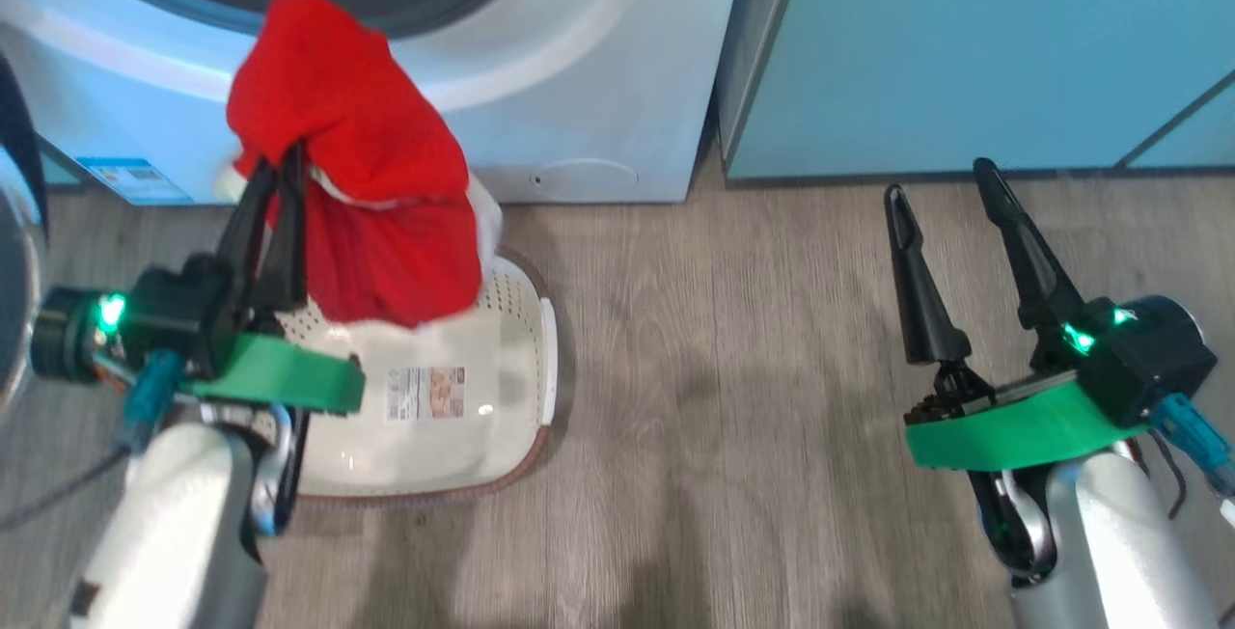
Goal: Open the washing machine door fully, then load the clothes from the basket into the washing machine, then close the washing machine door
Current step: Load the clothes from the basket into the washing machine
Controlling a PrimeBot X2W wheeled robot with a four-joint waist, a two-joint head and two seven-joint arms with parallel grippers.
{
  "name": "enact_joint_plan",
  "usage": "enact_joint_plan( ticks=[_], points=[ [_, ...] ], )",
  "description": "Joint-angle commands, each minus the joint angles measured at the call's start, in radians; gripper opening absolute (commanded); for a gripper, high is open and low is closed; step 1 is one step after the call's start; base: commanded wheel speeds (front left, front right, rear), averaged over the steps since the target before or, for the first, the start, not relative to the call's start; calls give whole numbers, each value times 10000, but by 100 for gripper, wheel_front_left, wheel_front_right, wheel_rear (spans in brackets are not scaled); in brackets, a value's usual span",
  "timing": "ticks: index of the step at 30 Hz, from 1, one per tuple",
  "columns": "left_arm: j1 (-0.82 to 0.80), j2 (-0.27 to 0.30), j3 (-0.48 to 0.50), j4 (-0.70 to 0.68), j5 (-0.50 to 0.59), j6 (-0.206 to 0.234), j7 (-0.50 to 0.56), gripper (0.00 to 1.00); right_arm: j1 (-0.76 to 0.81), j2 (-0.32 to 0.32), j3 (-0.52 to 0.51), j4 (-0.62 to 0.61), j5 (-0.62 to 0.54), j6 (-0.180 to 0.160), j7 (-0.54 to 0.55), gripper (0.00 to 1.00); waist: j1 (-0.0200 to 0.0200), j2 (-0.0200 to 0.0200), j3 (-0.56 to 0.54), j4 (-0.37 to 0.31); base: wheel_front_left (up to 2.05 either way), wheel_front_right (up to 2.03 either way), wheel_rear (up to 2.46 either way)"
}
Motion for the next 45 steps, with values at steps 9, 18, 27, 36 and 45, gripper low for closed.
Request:
enact_joint_plan(
  ticks=[9,18,27,36,45],
  points=[
    [1125,-816,913,-1058,438,-670,-97,0,463,-8,8,-258,96,0,61,100,1,-1,-845,61,0,0,0],
    [1688,-1614,1621,-1184,732,-1286,-97,0,623,-8,12,-273,152,0,42,100,1,-1,-987,46,0,0,0],
    [1815,-2070,2076,-1096,1029,-1765,-97,0,616,-8,33,-223,224,0,-7,100,1,-1,-993,11,0,0,0],
    [1730,-2277,2356,-888,1182,-2105,-97,0,553,-8,65,-191,220,0,-40,100,1,-1,-852,-57,0,0,0],
    [1202,-2294,2928,-1017,1350,-2273,-97,0,351,-8,116,-351,200,0,-56,100,1,-1,71,-470,0,0,0]
  ],
)
